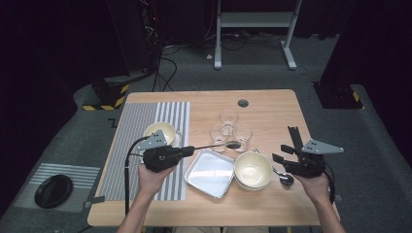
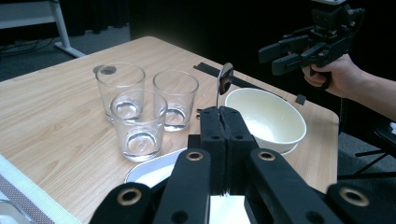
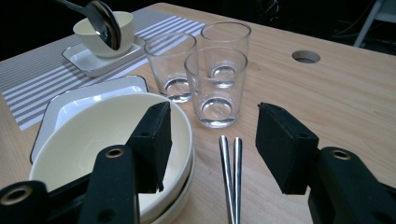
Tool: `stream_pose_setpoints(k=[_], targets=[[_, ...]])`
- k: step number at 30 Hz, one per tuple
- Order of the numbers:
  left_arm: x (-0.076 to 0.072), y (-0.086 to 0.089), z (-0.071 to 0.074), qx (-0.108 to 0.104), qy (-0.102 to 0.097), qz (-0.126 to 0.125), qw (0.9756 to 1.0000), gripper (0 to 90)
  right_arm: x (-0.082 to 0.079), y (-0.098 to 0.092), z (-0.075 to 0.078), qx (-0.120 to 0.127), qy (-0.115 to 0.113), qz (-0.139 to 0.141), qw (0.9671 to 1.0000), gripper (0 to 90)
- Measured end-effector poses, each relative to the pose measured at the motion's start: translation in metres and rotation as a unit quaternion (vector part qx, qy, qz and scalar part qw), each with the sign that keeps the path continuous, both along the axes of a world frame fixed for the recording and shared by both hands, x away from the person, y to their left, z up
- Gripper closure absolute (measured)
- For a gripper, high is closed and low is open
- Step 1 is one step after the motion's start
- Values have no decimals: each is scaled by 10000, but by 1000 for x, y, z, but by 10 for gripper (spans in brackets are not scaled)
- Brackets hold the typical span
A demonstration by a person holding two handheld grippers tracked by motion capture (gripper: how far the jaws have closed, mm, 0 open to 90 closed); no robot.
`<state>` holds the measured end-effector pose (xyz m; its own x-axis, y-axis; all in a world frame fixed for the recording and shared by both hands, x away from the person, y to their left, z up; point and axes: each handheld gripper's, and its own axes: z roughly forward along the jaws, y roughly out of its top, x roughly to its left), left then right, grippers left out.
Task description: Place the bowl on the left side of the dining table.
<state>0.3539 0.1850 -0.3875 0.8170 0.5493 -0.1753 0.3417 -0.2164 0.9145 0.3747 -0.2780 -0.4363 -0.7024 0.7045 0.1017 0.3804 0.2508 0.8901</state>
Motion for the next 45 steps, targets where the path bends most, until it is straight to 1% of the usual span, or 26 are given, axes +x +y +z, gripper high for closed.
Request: stream_pose_setpoints(k=[1,7,9,13,14,15,18,19,21,22,24,25,26,27,30,32,33,34,37,39,40,41,42,43,44,45], targets=[[0,2,0,13,-48,-4,10000,891,-1,-1,-1,10,5,-27,10000,453],[-2,7,0,-69,11,113,9999,891,-4,-11,-10,41,65,-191,9998,450],[-2,9,0,-58,-11,123,9999,891,-6,-14,-13,51,110,-248,9996,449],[-4,13,-1,-93,0,183,9998,891,-10,-20,-24,128,180,-366,9991,449],[-4,13,-1,-93,0,183,9998,891,-10,-20,-24,128,180,-366,9991,449],[-4,15,-1,-80,-8,193,9998,891,-13,-24,-32,117,246,-420,9987,449],[-5,18,-2,-98,11,243,9997,891,-15,-26,-38,151,313,-496,9982,448],[-5,20,-3,-105,15,272,9996,891,-17,-28,-44,60,331,-542,9980,448],[-6,21,-3,-111,15,300,9995,891,-18,-29,-47,47,360,-569,9977,448],[-6,23,-4,-97,5,294,9995,891,-19,-32,-51,-18,386,-600,9975,448],[-6,23,-4,-92,0,293,9995,891,-19,-32,-53,4,399,-627,9972,448],[-7,24,-5,-126,58,352,9993,891,-20,-32,-56,-16,447,-676,9967,448],[-7,24,-5,-126,58,352,9993,891,-20,-32,-56,-16,447,-676,9967,448],[-7,26,-5,-106,42,364,9993,891,-20,-32,-60,-20,516,-753,9958,449],[-7,30,-5,-77,-6,357,9993,891,-19,-33,-64,-38,546,-813,9952,467],[-8,30,-6,-128,31,415,9991,891,-19,-33,-65,-71,534,-831,9951,467],[-9,31,-6,-144,55,436,9989,891,-19,-34,-67,-152,535,-862,9947,467],[-8,32,-6,-109,24,427,9990,891,-19,-33,-68,-127,548,-912,9942,467],[-10,34,-6,-185,38,496,9986,891,-18,-34,-71,-156,574,-974,9935,467],[-10,36,-7,-168,76,531,9984,891,-17,-35,-73,-195,545,-990,9934,467],[-11,36,-7,-206,82,562,9982,891,-17,-34,-74,-190,605,-1047,9925,467],[-8,38,-8,-115,-39,480,9988,891,-16,-34,-74,-206,613,-1067,9922,466],[-8,38,-8,-115,-39,480,9988,891,-16,-33,-75,-239,621,-1106,9916,467],[-10,38,-9,-212,100,570,9981,891,-16,-32,-76,-266,618,-1193,9906,468],[-10,38,-9,-212,100,570,9981,891,-16,-32,-76,-266,618,-1193,9906,468],[-10,40,-9,-160,109,604,9980,891,-14,-32,-78,-327,615,-1364,9882,468]])
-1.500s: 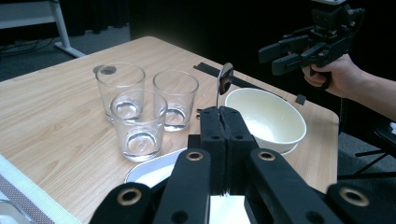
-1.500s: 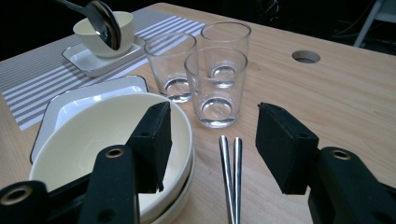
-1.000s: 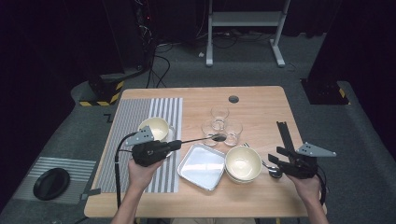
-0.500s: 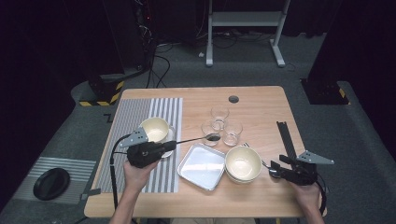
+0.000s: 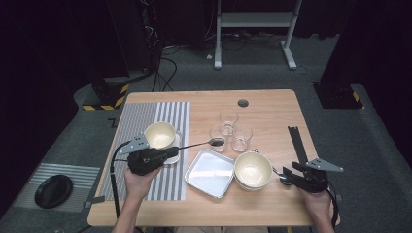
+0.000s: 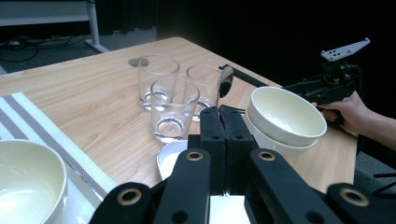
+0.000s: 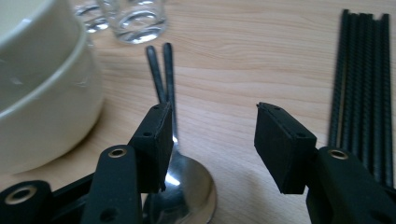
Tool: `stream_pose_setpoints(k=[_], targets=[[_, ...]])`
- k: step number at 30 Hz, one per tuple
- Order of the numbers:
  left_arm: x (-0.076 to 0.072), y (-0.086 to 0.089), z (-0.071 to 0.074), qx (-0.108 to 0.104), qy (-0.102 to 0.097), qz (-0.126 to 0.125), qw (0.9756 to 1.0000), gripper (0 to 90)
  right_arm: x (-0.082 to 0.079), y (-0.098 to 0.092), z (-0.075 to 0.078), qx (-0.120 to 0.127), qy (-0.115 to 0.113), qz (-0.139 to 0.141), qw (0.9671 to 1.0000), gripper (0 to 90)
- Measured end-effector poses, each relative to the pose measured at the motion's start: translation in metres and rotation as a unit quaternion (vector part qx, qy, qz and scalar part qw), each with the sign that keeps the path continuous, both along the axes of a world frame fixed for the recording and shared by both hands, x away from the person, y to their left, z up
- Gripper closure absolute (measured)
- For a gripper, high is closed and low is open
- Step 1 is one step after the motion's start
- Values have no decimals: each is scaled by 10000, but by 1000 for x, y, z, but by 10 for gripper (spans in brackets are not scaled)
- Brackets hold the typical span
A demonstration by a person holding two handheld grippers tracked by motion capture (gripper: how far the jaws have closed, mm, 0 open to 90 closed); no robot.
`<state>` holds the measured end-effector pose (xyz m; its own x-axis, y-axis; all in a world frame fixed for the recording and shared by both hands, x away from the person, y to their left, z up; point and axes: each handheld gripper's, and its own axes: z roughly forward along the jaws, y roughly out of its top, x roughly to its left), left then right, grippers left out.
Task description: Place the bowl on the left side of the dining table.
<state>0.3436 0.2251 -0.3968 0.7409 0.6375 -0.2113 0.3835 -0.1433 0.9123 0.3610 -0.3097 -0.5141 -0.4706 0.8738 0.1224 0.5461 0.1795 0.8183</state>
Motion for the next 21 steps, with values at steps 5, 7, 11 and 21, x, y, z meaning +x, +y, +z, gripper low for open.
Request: stream_pose_setpoints(k=[5,7,11,21], targets=[[0,3,0,20,17,34,10000,891,3,0,-3,-42,117,-261,9996,471],[0,3,0,-58,16,84,9999,891,4,0,-4,-63,122,-299,9995,473],[-1,3,-1,-32,27,125,9999,891,5,1,-5,-90,146,-365,9992,478],[-1,6,-1,0,63,198,9998,891,10,8,-7,-417,191,-445,9980,473]])
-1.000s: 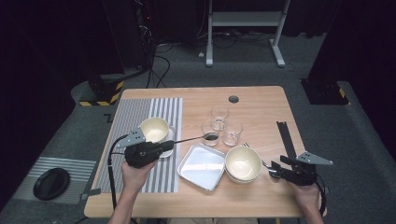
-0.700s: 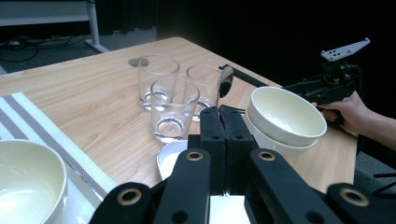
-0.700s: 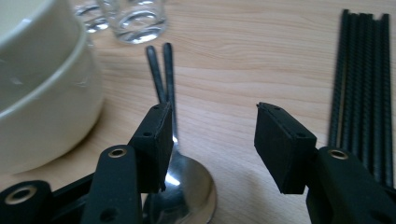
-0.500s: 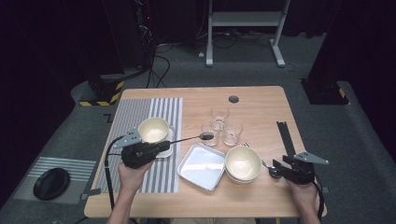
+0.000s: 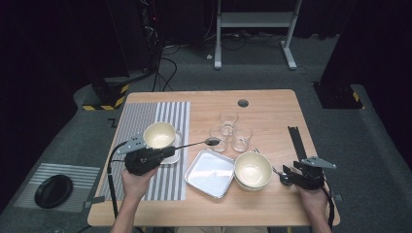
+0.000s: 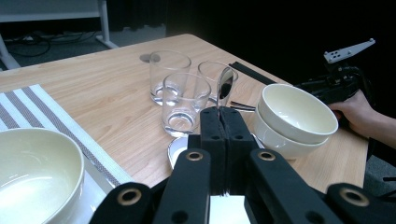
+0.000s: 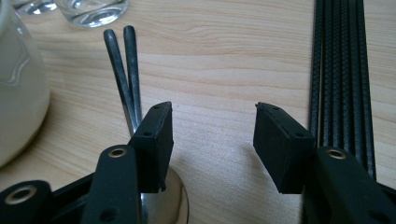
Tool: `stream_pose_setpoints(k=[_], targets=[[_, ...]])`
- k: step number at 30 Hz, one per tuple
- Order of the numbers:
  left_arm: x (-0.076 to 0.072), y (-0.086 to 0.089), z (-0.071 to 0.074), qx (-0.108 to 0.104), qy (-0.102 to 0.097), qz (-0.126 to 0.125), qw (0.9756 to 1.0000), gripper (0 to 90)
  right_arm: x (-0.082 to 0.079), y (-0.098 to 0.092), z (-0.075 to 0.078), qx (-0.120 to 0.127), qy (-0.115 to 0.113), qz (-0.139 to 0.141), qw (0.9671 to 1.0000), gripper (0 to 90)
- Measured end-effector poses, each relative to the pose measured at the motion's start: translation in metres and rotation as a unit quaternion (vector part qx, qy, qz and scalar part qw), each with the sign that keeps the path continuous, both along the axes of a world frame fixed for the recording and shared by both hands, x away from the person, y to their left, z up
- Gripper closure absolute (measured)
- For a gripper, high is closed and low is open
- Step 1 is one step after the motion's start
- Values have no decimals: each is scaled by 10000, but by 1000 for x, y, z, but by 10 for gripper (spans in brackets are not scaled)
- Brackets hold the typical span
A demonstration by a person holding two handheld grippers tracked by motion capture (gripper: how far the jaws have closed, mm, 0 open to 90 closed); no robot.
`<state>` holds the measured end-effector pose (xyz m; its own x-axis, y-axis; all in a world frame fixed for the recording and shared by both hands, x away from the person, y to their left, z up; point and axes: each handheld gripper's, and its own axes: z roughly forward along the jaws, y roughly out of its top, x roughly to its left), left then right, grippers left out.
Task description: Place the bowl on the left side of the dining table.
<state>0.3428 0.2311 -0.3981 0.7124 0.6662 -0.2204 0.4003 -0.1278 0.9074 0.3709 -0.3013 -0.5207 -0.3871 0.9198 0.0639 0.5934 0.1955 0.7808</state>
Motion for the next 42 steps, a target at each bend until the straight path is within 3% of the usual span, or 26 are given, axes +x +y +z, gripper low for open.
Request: stream_pose_setpoints(k=[4,8,9,17,23,26,42], targets=[[0,2,0,-2,24,33,10000,891,2,1,-1,-128,-32,-16,9999,471],[1,3,0,1,23,59,10000,891,4,2,-1,-147,98,-93,9998,457],[1,5,0,34,7,49,10000,891,6,3,-2,-183,228,-133,9995,444],[1,8,-4,29,61,136,9999,891,7,7,-3,-475,135,-83,9987,417],[3,10,-4,130,-17,94,9999,891,6,8,-3,-470,152,-121,9987,403],[2,9,-6,49,74,197,9998,891,6,9,-2,-418,221,-169,9987,398],[2,13,-7,44,104,327,9994,891,6,9,-2,-412,232,-186,9987,390]])
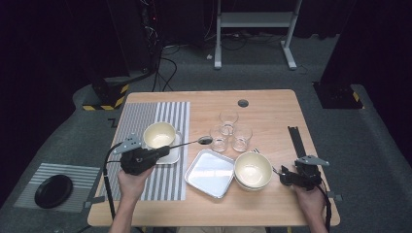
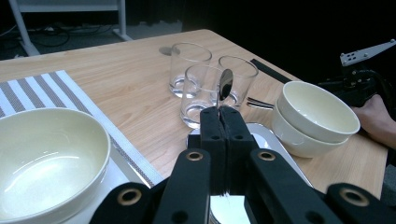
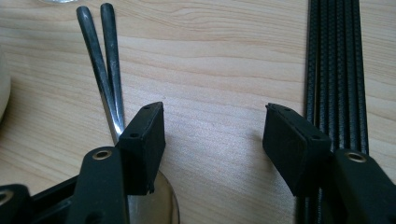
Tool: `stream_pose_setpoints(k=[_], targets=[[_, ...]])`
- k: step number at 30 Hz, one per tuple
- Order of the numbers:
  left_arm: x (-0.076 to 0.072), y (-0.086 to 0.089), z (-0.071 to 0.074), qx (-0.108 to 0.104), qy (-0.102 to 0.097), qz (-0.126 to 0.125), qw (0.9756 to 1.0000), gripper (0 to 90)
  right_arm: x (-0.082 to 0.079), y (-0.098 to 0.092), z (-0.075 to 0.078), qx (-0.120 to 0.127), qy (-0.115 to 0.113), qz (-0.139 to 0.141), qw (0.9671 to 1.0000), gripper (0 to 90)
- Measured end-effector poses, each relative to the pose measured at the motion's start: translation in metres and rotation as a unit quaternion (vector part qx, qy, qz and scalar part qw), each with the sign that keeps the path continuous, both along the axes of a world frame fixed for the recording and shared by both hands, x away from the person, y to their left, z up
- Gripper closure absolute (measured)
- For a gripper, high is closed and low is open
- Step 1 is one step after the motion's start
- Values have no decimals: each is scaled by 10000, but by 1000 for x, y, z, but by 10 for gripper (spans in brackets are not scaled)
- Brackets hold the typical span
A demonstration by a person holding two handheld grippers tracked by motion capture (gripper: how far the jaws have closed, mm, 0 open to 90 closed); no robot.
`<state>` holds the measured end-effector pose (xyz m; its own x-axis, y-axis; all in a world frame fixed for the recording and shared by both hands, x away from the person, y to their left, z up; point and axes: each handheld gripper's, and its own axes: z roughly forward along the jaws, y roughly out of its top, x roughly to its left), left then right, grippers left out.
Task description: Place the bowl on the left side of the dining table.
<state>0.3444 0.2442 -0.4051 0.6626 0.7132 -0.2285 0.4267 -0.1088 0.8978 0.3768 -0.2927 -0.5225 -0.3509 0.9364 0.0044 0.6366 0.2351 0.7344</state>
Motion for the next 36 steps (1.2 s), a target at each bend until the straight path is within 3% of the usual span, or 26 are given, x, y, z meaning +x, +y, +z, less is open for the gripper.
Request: stream_pose_setpoints(k=[8,21,25,28,29,33,36], targets=[[0,6,-2,40,-28,52,10000,892,0,0,0,-5,-4,5,10000,390],[0,15,-7,-138,89,275,9995,892,0,0,0,-9,-4,-4,10000,389],[1,18,-6,-28,27,234,9997,892,0,0,0,-9,-4,-5,10000,388],[0,19,-6,-108,73,318,9994,891,0,0,0,-9,-4,-5,10000,389],[1,21,-6,-6,17,266,9996,892,0,0,0,-12,-5,-6,10000,388],[0,21,-9,-40,142,402,9991,892,0,0,0,-11,-4,-7,10000,388],[2,23,-10,25,87,341,9994,891,0,0,0,-17,-7,-16,10000,387]])
